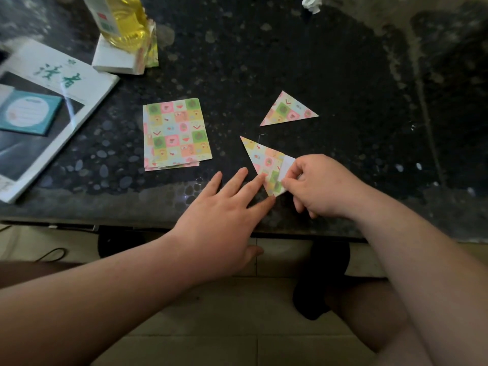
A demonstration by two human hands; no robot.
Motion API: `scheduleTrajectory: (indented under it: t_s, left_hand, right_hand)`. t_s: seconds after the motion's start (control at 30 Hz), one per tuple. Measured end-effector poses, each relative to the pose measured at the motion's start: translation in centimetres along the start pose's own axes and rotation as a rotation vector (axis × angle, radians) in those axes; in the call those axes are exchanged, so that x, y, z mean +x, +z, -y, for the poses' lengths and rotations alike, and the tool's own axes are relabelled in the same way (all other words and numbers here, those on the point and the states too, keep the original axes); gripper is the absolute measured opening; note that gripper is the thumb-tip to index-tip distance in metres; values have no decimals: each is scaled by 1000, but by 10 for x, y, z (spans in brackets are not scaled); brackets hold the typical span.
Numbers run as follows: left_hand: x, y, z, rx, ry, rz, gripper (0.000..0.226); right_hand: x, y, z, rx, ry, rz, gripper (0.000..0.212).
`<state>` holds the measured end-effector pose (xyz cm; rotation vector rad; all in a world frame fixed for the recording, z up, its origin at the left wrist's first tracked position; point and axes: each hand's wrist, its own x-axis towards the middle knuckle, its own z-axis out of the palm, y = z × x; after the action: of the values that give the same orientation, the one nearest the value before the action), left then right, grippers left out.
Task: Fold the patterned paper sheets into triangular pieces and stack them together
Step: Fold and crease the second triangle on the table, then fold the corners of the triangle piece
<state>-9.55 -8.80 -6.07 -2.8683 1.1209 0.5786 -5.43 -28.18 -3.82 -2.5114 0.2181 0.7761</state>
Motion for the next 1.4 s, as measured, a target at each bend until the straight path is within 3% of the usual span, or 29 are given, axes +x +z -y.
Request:
scheduleTrajectory:
  t_s: [0.5,0.93,1.4]
  left_hand:
    - [6,-1,-10,-6,108,-100,90]
    - [4,-4,-14,-105,99,-68,101]
    - [7,-7,-11,-66,111,-45,94]
  right_hand:
    - [1,2,0,-13,7,-24,19]
    - [0,3,-2,6,-4,-28,21]
    - [2,5,-1,-3,16,-49,18]
